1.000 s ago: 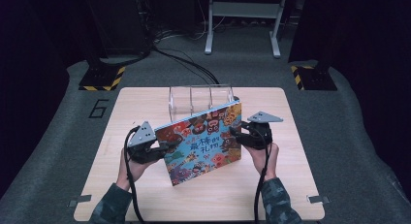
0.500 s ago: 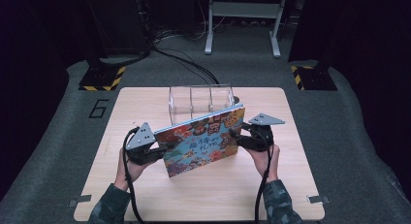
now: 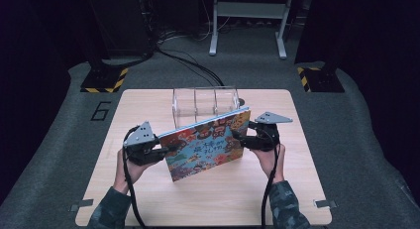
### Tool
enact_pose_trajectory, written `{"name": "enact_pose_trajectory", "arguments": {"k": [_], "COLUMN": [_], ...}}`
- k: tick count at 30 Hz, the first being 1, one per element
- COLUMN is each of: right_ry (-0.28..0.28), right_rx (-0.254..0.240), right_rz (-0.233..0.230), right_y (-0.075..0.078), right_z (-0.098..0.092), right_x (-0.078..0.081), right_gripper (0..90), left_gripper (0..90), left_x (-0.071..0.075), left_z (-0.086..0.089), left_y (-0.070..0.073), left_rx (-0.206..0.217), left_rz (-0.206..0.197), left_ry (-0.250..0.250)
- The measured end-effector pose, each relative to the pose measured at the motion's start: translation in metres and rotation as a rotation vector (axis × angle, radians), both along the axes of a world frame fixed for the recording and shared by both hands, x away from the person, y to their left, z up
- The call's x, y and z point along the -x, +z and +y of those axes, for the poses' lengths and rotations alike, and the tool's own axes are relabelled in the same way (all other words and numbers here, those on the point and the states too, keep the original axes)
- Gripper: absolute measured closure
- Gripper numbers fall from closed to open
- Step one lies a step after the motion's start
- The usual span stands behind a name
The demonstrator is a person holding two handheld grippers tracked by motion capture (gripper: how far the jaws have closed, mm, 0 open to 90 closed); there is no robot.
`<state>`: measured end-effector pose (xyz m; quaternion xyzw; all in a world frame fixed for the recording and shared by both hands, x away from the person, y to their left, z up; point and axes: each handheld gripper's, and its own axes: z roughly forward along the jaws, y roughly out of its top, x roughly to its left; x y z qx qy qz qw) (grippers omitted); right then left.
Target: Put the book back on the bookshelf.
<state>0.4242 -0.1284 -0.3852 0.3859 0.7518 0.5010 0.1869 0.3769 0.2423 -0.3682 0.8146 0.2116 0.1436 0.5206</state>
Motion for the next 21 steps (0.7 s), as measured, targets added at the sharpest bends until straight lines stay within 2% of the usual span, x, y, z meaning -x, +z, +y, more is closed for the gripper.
{"name": "enact_pose_trajectory", "arguments": {"k": [3,5,7,9,10,11,13,15,18,19,20,21], "right_ry": [-0.006,-0.006,-0.007,-0.006,-0.005,-0.005,-0.007,-0.012,-0.016,-0.019,-0.017,-0.020], "right_rx": [-0.003,0.004,0.005,0.005,0.005,0.008,0.011,0.011,0.011,0.011,0.012,0.013], "right_rz": [-0.005,-0.011,-0.014,-0.015,-0.015,-0.015,-0.014,-0.010,-0.013,-0.011,-0.012,-0.008], "right_y": [-0.001,-0.001,-0.001,-0.001,-0.001,-0.001,0.000,0.000,0.001,0.002,0.003,0.004], "right_z": [0.000,0.001,0.001,0.000,0.000,0.000,0.001,0.001,0.002,0.002,0.002,0.002], "right_x": [0.001,0.001,0.001,0.001,0.001,0.001,0.002,0.002,0.001,0.001,0.000,0.000], "right_gripper": [31.7,31.8,31.9,31.9,31.9,31.9,32.1,32.5,33.5,33.5,33.5,33.5], "left_gripper": [72.5,71.1,70.1,68.3,68.4,68.4,68.3,71.0,70.9,71.1,71.1,70.0], "left_x": [-0.002,-0.001,-0.001,-0.001,-0.001,-0.001,-0.002,-0.002,-0.004,-0.005,-0.005,-0.006], "left_z": [0.001,0.001,0.001,-0.001,-0.001,-0.002,-0.003,-0.002,-0.002,-0.003,-0.005,-0.006], "left_y": [-0.001,-0.001,-0.001,-0.001,-0.001,0.000,0.004,0.009,0.018,0.020,0.024,0.025], "left_rx": [0.012,0.019,0.026,0.004,-0.011,-0.012,0.010,0.022,0.018,0.008,-0.003,-0.004], "left_rz": [0.008,-0.019,-0.018,-0.038,-0.072,-0.073,0.008,0.005,0.021,0.015,0.038,0.038], "left_ry": [-0.005,-0.010,-0.013,-0.028,-0.036,-0.022,-0.006,0.034,0.038,0.040,0.038,0.040]}}
